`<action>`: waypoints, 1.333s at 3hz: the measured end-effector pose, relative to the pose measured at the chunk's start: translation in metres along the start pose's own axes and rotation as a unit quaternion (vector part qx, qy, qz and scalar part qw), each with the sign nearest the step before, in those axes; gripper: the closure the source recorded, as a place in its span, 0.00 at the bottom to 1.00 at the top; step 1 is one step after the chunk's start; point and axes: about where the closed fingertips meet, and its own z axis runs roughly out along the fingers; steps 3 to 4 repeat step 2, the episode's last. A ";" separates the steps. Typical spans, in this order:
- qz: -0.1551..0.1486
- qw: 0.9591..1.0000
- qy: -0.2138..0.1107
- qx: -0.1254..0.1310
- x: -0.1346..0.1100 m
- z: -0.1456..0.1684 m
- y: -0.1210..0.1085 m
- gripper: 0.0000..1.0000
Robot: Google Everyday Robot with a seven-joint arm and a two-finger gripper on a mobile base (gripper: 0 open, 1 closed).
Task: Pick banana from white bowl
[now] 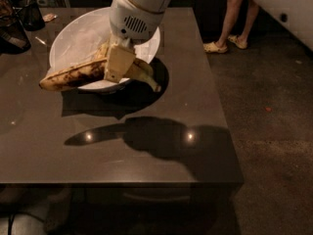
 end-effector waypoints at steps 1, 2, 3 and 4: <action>0.030 0.999 -0.010 -0.005 0.027 -0.004 0.031 1.00; 0.034 0.999 -0.006 -0.009 0.033 0.000 0.035 1.00; 0.034 0.999 -0.006 -0.009 0.033 0.000 0.035 1.00; 0.034 0.999 -0.006 -0.009 0.033 0.000 0.035 1.00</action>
Offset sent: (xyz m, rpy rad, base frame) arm -0.0272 -0.0220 -0.0118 0.0248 0.0326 -0.0410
